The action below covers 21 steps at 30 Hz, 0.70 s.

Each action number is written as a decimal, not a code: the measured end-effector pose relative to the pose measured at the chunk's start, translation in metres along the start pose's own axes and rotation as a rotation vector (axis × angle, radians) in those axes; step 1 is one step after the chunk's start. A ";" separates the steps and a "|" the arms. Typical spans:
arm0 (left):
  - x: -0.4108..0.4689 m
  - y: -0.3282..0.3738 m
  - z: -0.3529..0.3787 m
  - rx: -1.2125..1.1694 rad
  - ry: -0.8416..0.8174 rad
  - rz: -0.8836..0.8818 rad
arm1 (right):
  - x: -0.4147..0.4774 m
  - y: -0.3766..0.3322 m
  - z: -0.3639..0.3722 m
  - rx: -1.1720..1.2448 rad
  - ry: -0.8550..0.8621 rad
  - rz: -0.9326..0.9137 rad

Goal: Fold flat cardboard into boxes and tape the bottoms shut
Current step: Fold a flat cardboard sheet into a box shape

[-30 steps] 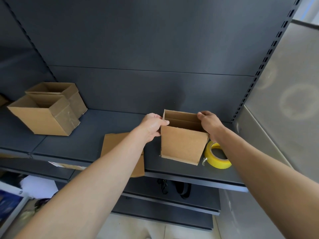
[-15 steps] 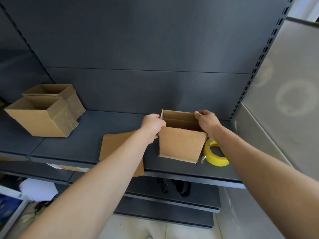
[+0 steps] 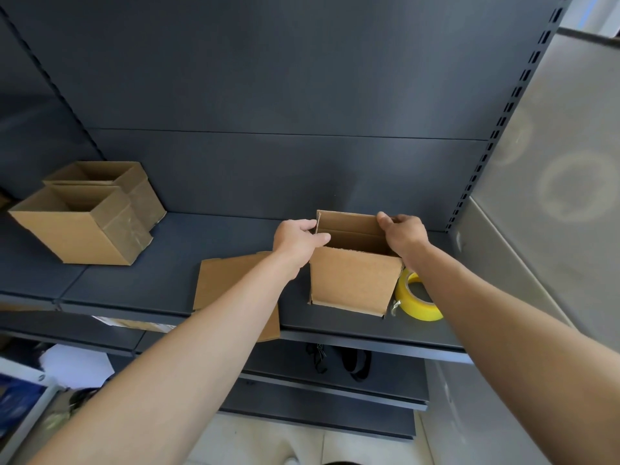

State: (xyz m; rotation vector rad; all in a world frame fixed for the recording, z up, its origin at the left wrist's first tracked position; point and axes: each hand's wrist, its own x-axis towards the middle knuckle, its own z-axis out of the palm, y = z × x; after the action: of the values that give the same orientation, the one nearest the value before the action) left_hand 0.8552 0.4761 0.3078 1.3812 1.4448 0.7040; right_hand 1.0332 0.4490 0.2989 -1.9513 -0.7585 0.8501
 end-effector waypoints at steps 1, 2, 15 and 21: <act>-0.001 -0.001 -0.001 -0.016 -0.010 0.008 | 0.001 0.001 0.001 0.002 0.008 0.004; -0.002 -0.001 -0.002 -0.024 -0.030 0.015 | 0.002 0.001 0.001 0.002 0.018 0.008; 0.001 -0.009 0.008 0.145 -0.310 -0.131 | -0.003 0.003 0.009 0.033 -0.024 0.033; 0.009 -0.028 0.005 0.022 -0.257 -0.129 | 0.000 0.007 -0.009 0.347 -0.254 0.187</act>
State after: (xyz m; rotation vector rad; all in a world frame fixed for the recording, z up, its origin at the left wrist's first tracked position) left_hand 0.8500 0.4782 0.2784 1.3287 1.3258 0.4129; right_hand 1.0413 0.4416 0.2966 -1.6385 -0.5322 1.2709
